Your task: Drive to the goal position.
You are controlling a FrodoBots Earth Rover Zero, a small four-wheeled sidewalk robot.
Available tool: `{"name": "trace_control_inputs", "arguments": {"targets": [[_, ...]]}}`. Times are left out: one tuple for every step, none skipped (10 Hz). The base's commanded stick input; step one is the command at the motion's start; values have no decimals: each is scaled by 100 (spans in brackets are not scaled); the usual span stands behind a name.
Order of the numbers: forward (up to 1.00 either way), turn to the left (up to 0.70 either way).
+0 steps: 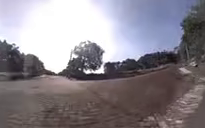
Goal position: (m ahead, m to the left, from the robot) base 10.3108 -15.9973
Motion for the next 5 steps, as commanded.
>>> {"name": "trace_control_inputs", "arguments": {"targets": [[100, 0], [100, 0], [100, 0], [100, 0], [100, 0]]}}
